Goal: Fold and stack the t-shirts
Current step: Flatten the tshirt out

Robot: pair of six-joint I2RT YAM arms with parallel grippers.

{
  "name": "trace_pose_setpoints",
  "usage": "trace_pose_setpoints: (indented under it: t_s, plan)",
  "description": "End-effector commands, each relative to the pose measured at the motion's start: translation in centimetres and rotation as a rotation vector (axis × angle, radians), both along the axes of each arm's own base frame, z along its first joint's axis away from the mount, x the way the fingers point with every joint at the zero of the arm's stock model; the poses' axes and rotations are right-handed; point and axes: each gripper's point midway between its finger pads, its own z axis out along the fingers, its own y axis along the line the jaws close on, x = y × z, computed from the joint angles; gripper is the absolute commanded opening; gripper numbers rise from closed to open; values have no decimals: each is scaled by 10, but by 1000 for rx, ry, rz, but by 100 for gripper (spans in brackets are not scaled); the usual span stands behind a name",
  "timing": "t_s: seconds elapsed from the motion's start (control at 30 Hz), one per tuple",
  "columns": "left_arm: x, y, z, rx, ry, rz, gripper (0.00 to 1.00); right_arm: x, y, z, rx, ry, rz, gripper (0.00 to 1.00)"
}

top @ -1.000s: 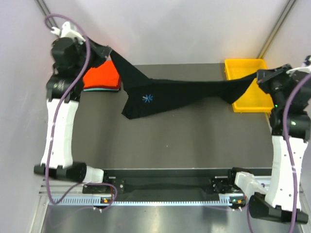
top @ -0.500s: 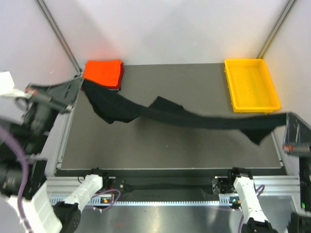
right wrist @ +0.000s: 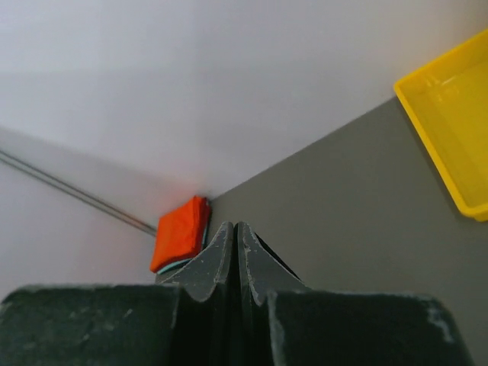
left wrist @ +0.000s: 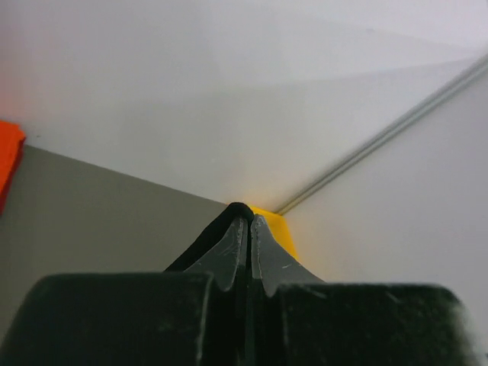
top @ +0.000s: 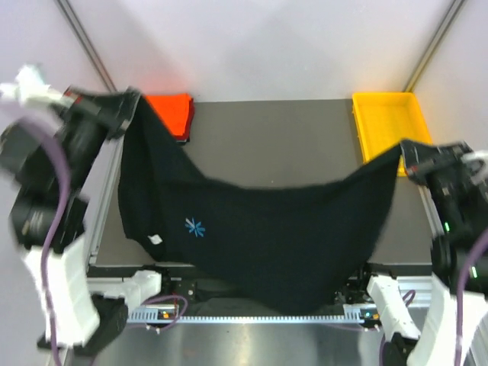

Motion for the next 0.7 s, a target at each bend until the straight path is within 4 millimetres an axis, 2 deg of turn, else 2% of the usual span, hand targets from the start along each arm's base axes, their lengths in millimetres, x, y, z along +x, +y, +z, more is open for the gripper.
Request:
trace_pose_setpoints:
  t_s: [0.0, 0.03, 0.07, 0.1, 0.13, 0.17, 0.2, 0.23, 0.27, 0.3, 0.33, 0.37, 0.4, 0.43, 0.47, 0.5, 0.53, 0.57, 0.6, 0.63, 0.67]
  plan:
    - [107, 3, -30, 101, 91, 96, 0, 55, -1, 13, -17, -74, 44, 0]
    - [137, 2, -44, 131, 129, 110, 0, 77, -5, 4, -14, -34, 43, 0]
    - [154, 10, -50, 139, 146, 159, 0, 90, -7, 5, -25, -35, 43, 0]
    - [165, 12, -44, 144, 136, 175, 0, 101, -7, 7, -33, -31, 53, 0]
    - [197, 11, -64, 166, 193, 183, 0, 125, -10, -2, -28, 14, 61, 0]
    - [213, 17, -69, 165, 214, 201, 0, 135, -9, 1, -31, 10, 71, 0]
    - [220, 18, -57, 155, 187, 189, 0, 141, -8, 12, -38, -9, 81, 0]
    - [248, 17, -74, 137, 234, 164, 0, 163, -9, 3, -38, 30, 88, 0]
    - [260, 32, -74, 114, 239, 178, 0, 170, -7, 6, -44, 31, 98, 0]
    - [262, 34, -55, 90, 194, 140, 0, 172, -6, 23, -56, 1, 103, 0]
    - [281, 38, -65, 44, 220, 125, 0, 186, -6, 20, -65, 19, 111, 0]
    - [285, 52, -55, 15, 191, 129, 0, 189, -2, 26, -71, 9, 122, 0]
    - [282, 57, -37, -9, 144, 116, 0, 187, 0, 41, -84, -23, 125, 0]
    - [281, 53, -30, -45, 128, 67, 0, 193, 0, 40, -91, -9, 130, 0]
    - [275, 60, -15, -58, 82, 70, 0, 190, 2, 51, -99, -29, 135, 0]
    - [270, 60, -9, -64, 67, 67, 0, 189, 3, 52, -103, -25, 138, 0]
    - [251, 58, 8, -64, 28, 74, 0, 187, 3, 51, -110, -15, 139, 0]
    - [241, 58, 14, -61, 10, 75, 0, 182, 4, 53, -114, -20, 142, 0]
    - [220, 54, 24, -38, -21, 79, 0, 170, 5, 56, -116, -28, 138, 0]
    - [214, 56, 16, -32, 6, 93, 0, 164, 5, 55, -114, -23, 134, 0]
    - [183, 57, 32, -10, -42, 128, 0, 146, 6, 56, -119, -25, 130, 0]
